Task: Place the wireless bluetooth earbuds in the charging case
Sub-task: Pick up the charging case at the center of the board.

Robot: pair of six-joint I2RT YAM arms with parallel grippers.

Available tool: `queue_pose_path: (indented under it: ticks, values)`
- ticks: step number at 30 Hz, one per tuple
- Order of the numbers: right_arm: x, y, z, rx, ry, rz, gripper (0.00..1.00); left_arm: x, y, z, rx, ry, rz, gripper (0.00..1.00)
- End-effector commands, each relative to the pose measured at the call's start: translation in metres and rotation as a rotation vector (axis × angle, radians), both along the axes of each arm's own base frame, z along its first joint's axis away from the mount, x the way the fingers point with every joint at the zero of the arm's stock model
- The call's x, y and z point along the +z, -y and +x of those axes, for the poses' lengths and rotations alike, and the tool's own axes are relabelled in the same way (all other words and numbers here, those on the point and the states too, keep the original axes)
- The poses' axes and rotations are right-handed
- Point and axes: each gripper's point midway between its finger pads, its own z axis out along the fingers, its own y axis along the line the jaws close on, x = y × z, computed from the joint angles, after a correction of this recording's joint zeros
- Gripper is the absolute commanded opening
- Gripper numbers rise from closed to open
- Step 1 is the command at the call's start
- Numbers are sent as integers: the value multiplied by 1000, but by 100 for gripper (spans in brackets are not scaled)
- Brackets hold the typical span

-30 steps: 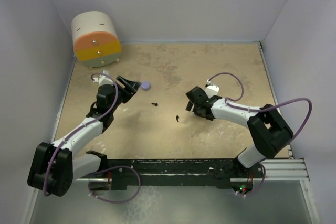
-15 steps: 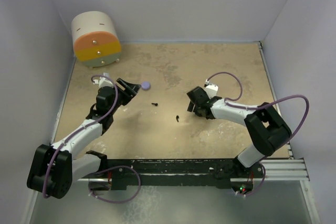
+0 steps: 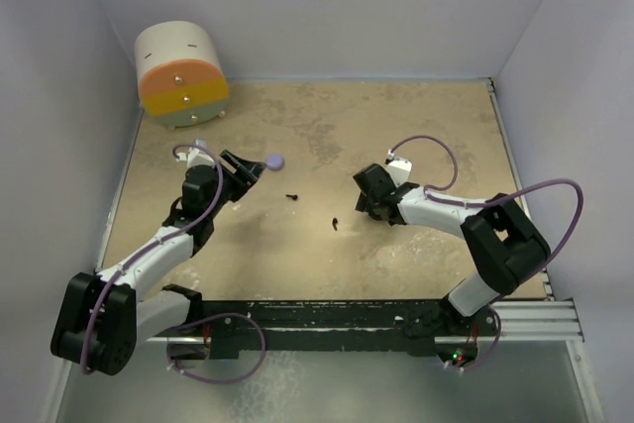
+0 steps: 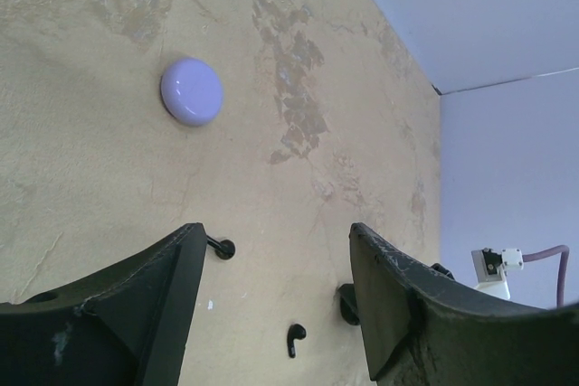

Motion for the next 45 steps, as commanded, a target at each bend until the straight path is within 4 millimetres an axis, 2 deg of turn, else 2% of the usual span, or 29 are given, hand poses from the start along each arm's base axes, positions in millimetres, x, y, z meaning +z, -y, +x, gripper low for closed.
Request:
queue_pose_path:
  ticks: [1,15,24,28,30,31,35,37,39,42,45]
  values:
    - [-15,4,-16,10,-82,-14,74,14,2,1,-14,59,1,63]
    - [-19,0,-30,25,-131,-30,70,14,3,-5,-20,70,-28,63]
    - [-25,-3,-39,25,-153,-38,62,14,4,-7,-27,73,-38,63]
    - [-21,-7,-38,30,-145,-18,54,15,5,-8,-32,75,-37,63]
    - [-19,-6,-36,31,-139,-22,46,15,5,-8,-34,76,-37,63]
    - [-18,-6,-35,32,-133,-27,38,16,6,-8,-36,77,-38,63]
    - [-2,-4,-16,52,-70,-85,18,22,10,-9,-69,98,-41,63]
    - [7,-10,-4,94,-36,-100,8,30,19,-10,-123,126,-47,62]
    - [22,-24,15,156,15,-102,0,35,32,-12,-203,133,-57,62]
    - [37,-43,39,246,76,-129,0,39,50,-13,-308,141,-88,59]
    - [59,-62,64,319,164,-133,0,35,57,-14,-351,130,-124,55]
